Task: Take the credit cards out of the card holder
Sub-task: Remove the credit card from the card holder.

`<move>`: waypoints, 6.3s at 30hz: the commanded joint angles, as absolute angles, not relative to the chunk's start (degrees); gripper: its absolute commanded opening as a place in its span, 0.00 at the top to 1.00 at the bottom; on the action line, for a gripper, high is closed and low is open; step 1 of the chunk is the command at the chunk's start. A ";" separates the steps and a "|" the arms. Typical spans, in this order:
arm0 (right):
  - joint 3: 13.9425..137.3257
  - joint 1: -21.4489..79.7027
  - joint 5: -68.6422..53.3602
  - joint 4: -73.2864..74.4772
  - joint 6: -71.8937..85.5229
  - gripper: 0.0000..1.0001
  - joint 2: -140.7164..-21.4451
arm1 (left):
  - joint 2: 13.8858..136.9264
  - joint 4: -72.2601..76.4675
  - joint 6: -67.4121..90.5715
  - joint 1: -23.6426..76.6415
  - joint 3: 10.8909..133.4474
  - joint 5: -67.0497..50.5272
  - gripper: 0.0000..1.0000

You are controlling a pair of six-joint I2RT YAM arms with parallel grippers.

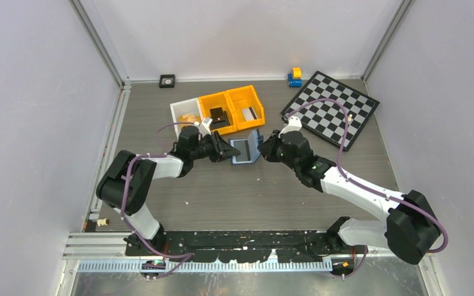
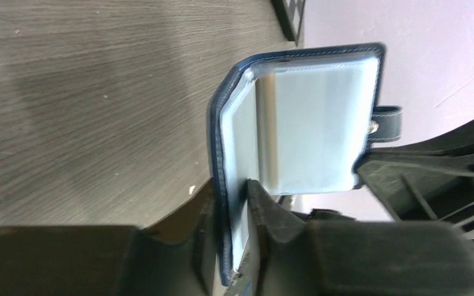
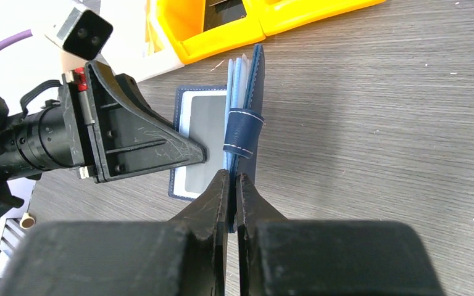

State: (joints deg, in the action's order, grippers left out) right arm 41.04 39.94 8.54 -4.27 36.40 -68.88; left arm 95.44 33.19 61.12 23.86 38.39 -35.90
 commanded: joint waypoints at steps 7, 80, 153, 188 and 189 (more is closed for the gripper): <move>42.18 37.30 13.93 -3.51 40.43 0.68 -69.13 | 92.17 36.41 59.66 22.37 39.15 -36.23 1.00; 38.31 27.27 -30.09 -35.23 53.87 0.71 -83.07 | 90.38 60.88 74.27 23.38 36.30 -45.31 1.00; 36.81 25.61 -37.89 -55.81 66.69 1.00 -91.16 | 93.00 63.72 76.14 21.17 35.12 -45.42 0.76; 33.29 23.91 -33.50 -53.88 64.95 0.99 -86.23 | 91.48 71.37 79.70 19.86 32.72 -44.71 0.99; 33.31 23.83 -33.44 -53.90 64.96 0.99 -86.24 | 91.55 71.49 79.71 19.80 32.73 -44.72 0.98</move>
